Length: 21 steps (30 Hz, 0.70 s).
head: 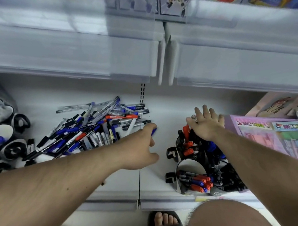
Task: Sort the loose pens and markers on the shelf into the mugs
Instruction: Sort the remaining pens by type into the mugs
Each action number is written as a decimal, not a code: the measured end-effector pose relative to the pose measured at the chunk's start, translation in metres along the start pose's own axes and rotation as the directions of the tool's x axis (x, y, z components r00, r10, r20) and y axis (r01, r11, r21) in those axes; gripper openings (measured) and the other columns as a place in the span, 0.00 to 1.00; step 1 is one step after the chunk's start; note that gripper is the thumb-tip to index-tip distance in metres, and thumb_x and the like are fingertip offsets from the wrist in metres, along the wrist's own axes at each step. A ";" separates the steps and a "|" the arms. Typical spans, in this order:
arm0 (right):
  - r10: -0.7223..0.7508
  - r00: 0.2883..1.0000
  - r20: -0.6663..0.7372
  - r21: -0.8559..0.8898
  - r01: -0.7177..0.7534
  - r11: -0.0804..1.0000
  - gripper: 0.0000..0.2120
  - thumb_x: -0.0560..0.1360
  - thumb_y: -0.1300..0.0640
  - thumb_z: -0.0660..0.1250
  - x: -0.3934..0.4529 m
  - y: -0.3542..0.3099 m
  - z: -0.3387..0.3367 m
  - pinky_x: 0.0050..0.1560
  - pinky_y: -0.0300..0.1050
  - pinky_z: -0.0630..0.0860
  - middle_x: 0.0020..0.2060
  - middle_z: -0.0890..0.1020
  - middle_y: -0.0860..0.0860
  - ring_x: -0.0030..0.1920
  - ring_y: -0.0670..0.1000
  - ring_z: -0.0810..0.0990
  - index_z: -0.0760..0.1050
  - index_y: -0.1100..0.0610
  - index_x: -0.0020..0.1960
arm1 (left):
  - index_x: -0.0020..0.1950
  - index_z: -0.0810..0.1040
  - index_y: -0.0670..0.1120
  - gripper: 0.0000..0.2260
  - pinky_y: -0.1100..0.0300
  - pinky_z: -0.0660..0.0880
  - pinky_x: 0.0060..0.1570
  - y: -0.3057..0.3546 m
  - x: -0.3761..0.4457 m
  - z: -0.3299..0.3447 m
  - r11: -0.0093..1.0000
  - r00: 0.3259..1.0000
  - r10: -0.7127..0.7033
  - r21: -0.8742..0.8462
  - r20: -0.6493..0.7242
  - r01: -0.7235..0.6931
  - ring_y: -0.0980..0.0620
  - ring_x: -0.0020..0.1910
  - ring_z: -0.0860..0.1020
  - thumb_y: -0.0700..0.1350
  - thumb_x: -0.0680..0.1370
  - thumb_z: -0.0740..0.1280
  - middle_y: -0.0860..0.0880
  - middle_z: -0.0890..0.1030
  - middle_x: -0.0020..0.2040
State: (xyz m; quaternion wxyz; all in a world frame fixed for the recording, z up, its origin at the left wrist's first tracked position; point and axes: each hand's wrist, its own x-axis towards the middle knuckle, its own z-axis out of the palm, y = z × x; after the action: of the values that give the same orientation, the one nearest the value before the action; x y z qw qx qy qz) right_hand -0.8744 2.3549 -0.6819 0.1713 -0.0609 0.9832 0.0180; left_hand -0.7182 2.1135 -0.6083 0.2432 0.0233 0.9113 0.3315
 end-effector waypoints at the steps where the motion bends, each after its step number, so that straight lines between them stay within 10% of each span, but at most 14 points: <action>1: 0.004 1.000 0.026 -0.016 -0.003 1.000 0.36 0.77 0.30 0.40 0.000 0.000 -0.003 0.75 0.64 0.38 0.79 0.38 0.52 0.79 0.56 0.37 0.40 0.47 0.80 | 0.78 0.46 0.56 0.38 0.63 0.72 0.47 -0.001 0.000 0.000 1.000 1.000 -0.004 0.010 0.006 0.004 0.54 0.55 0.76 0.51 0.77 0.68 0.56 0.71 0.65; 8: -0.031 0.999 0.007 -0.232 0.032 0.972 0.39 0.77 0.30 0.41 -0.014 -0.024 -0.032 0.75 0.64 0.40 0.80 0.42 0.53 0.79 0.57 0.40 0.41 0.50 0.80 | 0.78 0.47 0.57 0.37 0.57 0.79 0.50 -0.014 -0.011 -0.021 0.999 1.000 -0.011 0.041 -0.030 0.012 0.55 0.52 0.79 0.50 0.77 0.69 0.57 0.73 0.62; 14: -0.314 0.940 0.131 -0.208 0.335 0.919 0.33 0.78 0.34 0.55 -0.053 -0.102 -0.063 0.71 0.54 0.60 0.75 0.64 0.54 0.74 0.56 0.61 0.59 0.51 0.77 | 0.78 0.52 0.53 0.36 0.63 0.73 0.46 -0.046 -0.037 -0.044 0.998 0.998 -0.049 0.044 -0.051 0.052 0.58 0.51 0.77 0.51 0.76 0.69 0.58 0.75 0.57; 21: -0.359 0.834 0.420 -0.120 0.442 0.889 0.20 0.81 0.44 0.58 -0.053 -0.175 -0.014 0.43 0.41 0.67 0.55 0.76 0.53 0.53 0.52 0.73 0.75 0.57 0.64 | 0.77 0.56 0.51 0.33 0.58 0.76 0.48 -0.084 -0.075 -0.078 0.994 0.989 -0.113 -0.004 -0.092 0.113 0.54 0.49 0.79 0.48 0.77 0.69 0.55 0.80 0.56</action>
State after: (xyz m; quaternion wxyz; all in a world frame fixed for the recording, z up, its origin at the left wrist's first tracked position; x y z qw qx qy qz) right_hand -0.8076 2.1868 -0.6529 0.3540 -0.2795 0.8871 0.0978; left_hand -0.6774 1.9868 -0.5761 0.2192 -0.0434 0.9216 0.3173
